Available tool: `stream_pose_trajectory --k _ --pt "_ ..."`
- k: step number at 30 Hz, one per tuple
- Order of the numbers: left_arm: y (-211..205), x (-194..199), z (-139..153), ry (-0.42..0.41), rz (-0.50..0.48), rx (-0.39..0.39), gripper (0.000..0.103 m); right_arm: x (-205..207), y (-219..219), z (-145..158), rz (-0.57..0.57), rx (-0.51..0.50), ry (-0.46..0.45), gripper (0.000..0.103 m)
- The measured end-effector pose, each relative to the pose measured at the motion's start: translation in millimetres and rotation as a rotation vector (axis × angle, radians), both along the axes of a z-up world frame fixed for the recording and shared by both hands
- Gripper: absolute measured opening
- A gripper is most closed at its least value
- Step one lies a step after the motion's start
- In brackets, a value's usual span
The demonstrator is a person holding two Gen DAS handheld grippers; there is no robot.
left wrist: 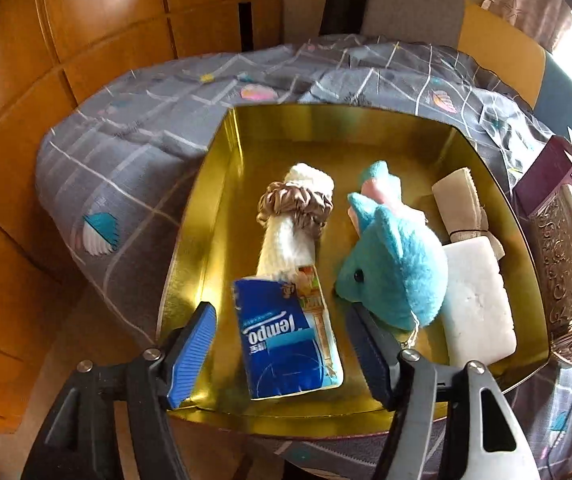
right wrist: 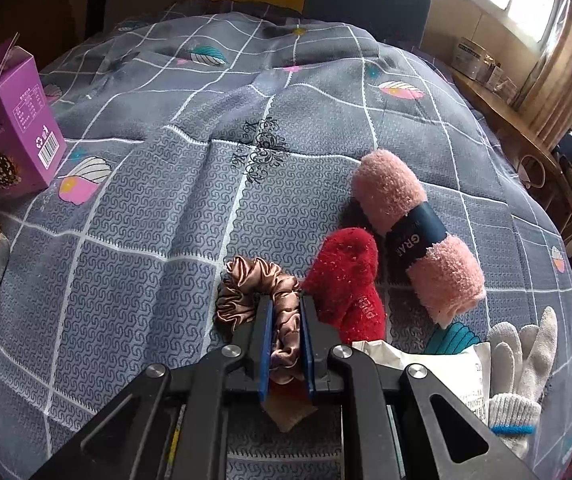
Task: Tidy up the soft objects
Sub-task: 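Carry the Tempo pack over the gold tray and open the left tool, then lower the brown scrunchie into the gold tray and open the right tool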
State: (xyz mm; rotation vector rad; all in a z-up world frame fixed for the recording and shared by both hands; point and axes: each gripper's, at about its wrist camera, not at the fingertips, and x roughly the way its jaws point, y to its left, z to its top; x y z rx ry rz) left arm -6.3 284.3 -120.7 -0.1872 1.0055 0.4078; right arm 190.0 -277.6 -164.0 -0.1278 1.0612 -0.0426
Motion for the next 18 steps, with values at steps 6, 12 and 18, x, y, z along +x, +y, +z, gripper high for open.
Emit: stream_pose_trajectory --k 6,12,18 --pt "-14 -5 19 -0.054 -0.065 0.024 0.068 9 3 5 -0.048 -0.001 0.044 0.013" --pt "-33 -5 30 -0.084 -0.157 0.040 0.068 30 4 22 -0.095 0.048 0.072 0.012" --pt "-48 -7 35 -0.109 -0.216 0.062 0.068 61 26 52 -0.076 0.050 0.056 0.012"
